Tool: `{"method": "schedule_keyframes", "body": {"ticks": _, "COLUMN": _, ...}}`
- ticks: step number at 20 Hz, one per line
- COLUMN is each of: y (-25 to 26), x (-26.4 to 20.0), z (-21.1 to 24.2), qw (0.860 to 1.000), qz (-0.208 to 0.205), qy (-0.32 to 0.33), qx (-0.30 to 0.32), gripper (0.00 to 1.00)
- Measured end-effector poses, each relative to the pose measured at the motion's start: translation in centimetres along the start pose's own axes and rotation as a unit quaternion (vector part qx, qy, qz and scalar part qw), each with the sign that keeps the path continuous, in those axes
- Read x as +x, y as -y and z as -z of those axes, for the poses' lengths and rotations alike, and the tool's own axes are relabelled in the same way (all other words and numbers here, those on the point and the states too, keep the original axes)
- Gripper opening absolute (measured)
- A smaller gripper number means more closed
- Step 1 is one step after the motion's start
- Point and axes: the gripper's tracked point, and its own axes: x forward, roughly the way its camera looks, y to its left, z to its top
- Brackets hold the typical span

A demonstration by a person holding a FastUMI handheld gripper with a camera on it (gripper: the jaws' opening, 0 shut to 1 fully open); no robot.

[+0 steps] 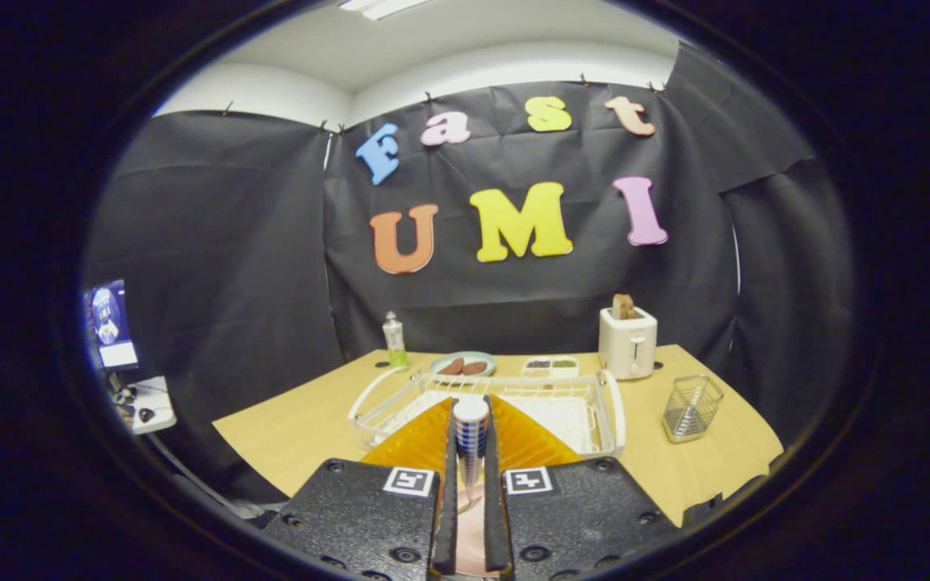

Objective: Take the plate from the dish rack, then take the spoon from the basket and place it into the plate.

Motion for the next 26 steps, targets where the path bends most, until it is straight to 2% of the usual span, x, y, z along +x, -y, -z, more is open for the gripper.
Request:
{"method": "schedule_keyframes", "body": {"ticks": 3, "y": -0.9, "x": 1.4, "z": 3.3, "qw": 0.999, "qz": -0.003, "qy": -0.038, "qx": 0.011, "gripper": 0.19}}
{"method": "schedule_keyframes", "body": {"ticks": 7, "y": 0.0, "x": 2.3, "z": 5.0, "qw": 0.998, "qz": 0.013, "qy": -0.055, "qx": 0.029, "gripper": 0.19}}
{"method": "schedule_keyframes", "body": {"ticks": 10, "y": -0.2, "x": 2.7, "z": 5.3, "qw": 0.997, "qz": -0.004, "qy": -0.063, "qx": 0.043, "gripper": 0.21}}
{"method": "schedule_keyframes", "body": {"ticks": 13, "y": 1.2, "x": 2.7, "z": 4.9, "qw": 0.996, "qz": 0.001, "qy": -0.073, "qx": 0.054, "gripper": 0.22}}
{"method": "schedule_keyframes", "body": {"ticks": 14, "y": 2.3, "x": 2.4, "z": 4.4, "qw": 0.996, "qz": 0.019, "qy": -0.067, "qx": 0.049, "gripper": 0.34}}
{"method": "schedule_keyframes", "body": {"ticks": 15, "y": 3.3, "x": 2.3, "z": 3.9, "qw": 0.996, "qz": 0.039, "qy": -0.059, "qx": 0.046, "gripper": 0.37}}
{"method": "schedule_keyframes", "body": {"ticks": 16, "y": 4.1, "x": 2.0, "z": 3.4, "qw": 0.996, "qz": 0.053, "qy": -0.050, "qx": 0.044, "gripper": 0.44}}
{"method": "schedule_keyframes", "body": {"ticks": 19, "y": 5.8, "x": 0.7, "z": 1.6, "qw": 0.996, "qz": 0.076, "qy": -0.022, "qx": 0.033, "gripper": 0.71}}
{"method": "schedule_keyframes", "body": {"ticks": 22, "y": 8.5, "x": -2.3, "z": -1.4, "qw": 0.991, "qz": 0.128, "qy": 0.026, "qx": 0.001, "gripper": 1.00}}
{"method": "schedule_keyframes", "body": {"ticks": 24, "y": 9.1, "x": -4.7, "z": -3.1, "qw": 0.987, "qz": 0.148, "qy": 0.055, "qx": -0.019, "gripper": 1.00}}
{"method": "schedule_keyframes", "body": {"ticks": 26, "y": 8.9, "x": -7.0, "z": -4.0, "qw": 0.986, "qz": 0.151, "qy": 0.072, "qx": -0.021, "gripper": 1.00}}
